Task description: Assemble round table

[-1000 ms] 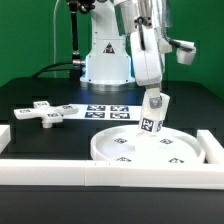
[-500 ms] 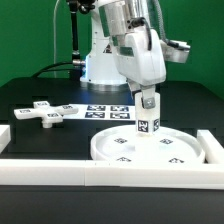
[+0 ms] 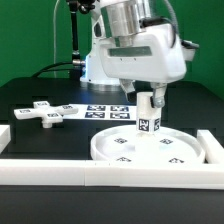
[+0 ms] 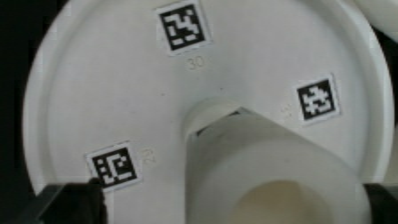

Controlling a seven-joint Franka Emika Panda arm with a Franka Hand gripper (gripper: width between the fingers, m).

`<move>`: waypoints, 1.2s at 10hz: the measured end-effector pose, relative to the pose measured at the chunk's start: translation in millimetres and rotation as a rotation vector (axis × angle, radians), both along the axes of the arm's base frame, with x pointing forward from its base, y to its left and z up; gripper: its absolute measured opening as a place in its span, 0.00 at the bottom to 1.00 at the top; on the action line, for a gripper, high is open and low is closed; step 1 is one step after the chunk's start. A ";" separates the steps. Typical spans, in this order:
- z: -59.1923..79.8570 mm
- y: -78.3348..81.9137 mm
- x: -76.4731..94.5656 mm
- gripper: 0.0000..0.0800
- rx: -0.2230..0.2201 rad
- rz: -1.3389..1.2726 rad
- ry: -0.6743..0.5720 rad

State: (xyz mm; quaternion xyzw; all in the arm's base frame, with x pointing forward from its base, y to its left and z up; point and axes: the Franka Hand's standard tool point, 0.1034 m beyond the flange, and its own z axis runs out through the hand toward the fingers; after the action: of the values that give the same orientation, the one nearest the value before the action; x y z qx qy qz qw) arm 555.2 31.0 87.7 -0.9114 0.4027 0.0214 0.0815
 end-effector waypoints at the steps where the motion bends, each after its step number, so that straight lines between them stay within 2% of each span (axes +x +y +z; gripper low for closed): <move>1: 0.9 0.2 0.9 0.81 -0.011 0.146 -0.013; 3: 4.6 3.8 5.1 0.81 -0.023 0.411 -0.010; 8: 3.2 1.5 6.3 0.81 -0.031 0.779 -0.068; 12: 3.4 4.4 15.4 0.81 -0.081 1.254 -0.085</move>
Offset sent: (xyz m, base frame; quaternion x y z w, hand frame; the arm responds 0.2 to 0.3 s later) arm 0.0000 0.0000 0.0000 0.0000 0.0000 -0.1296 0.9916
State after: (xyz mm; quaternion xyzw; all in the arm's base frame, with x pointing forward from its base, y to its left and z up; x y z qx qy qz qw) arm 570.6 35.4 91.1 -0.9767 -0.2112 0.0138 0.0348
